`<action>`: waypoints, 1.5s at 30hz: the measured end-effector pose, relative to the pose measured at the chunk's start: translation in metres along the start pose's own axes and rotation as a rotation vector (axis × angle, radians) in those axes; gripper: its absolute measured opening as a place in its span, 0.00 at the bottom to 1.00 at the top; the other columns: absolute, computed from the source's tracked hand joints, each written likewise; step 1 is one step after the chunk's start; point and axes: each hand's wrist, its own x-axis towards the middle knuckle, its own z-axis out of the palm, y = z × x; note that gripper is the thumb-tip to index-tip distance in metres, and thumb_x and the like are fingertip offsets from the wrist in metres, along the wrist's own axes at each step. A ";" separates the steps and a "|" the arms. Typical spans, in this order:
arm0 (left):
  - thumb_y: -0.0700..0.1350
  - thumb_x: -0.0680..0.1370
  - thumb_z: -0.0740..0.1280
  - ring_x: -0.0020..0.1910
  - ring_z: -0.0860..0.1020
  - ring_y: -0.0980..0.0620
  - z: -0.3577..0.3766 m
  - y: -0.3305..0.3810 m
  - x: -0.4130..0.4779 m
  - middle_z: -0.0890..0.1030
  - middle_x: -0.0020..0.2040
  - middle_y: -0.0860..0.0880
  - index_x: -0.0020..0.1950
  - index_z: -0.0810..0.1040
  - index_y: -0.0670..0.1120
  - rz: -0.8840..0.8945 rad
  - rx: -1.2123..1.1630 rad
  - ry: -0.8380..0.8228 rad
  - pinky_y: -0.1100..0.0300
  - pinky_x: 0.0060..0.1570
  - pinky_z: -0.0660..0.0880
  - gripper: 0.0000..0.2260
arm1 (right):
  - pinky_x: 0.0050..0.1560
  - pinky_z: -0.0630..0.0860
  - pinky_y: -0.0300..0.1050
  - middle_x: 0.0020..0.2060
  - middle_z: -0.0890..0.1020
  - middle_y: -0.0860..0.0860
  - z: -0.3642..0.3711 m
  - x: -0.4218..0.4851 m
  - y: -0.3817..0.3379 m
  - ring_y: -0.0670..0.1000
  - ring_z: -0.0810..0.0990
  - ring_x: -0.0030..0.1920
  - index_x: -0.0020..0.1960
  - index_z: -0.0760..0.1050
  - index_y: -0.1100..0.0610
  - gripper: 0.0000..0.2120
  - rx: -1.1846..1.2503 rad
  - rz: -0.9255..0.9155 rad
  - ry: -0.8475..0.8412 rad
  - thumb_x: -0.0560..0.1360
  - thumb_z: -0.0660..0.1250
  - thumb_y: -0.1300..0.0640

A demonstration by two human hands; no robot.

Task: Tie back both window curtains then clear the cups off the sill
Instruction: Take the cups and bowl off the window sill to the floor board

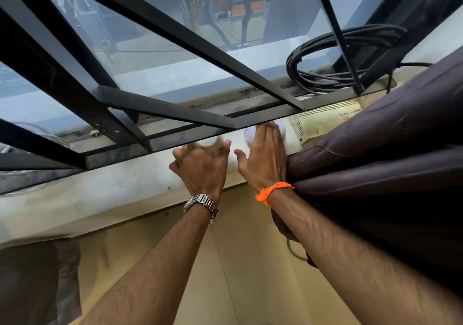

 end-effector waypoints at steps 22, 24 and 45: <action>0.60 0.66 0.75 0.41 0.78 0.52 -0.029 0.018 -0.030 0.79 0.47 0.51 0.58 0.72 0.46 -0.334 -0.591 -0.059 0.68 0.34 0.71 0.28 | 0.44 0.76 0.49 0.52 0.78 0.53 -0.006 -0.006 0.019 0.56 0.76 0.48 0.50 0.77 0.56 0.15 -0.016 -0.082 0.054 0.67 0.68 0.69; 0.59 0.66 0.76 0.39 0.78 0.54 -0.031 0.021 -0.035 0.79 0.46 0.51 0.57 0.72 0.47 -0.381 -0.629 -0.086 0.69 0.33 0.69 0.28 | 0.42 0.77 0.50 0.50 0.78 0.53 -0.007 -0.009 0.015 0.56 0.76 0.49 0.50 0.76 0.57 0.11 0.058 -0.089 0.066 0.69 0.67 0.67; 0.51 0.75 0.64 0.54 0.80 0.44 -0.083 0.002 -0.063 0.79 0.59 0.40 0.60 0.75 0.41 -0.497 -1.264 -0.459 0.47 0.50 0.78 0.19 | 0.35 0.83 0.46 0.47 0.83 0.49 -0.074 -0.045 -0.033 0.46 0.83 0.47 0.62 0.77 0.58 0.30 0.981 0.468 -0.565 0.69 0.72 0.38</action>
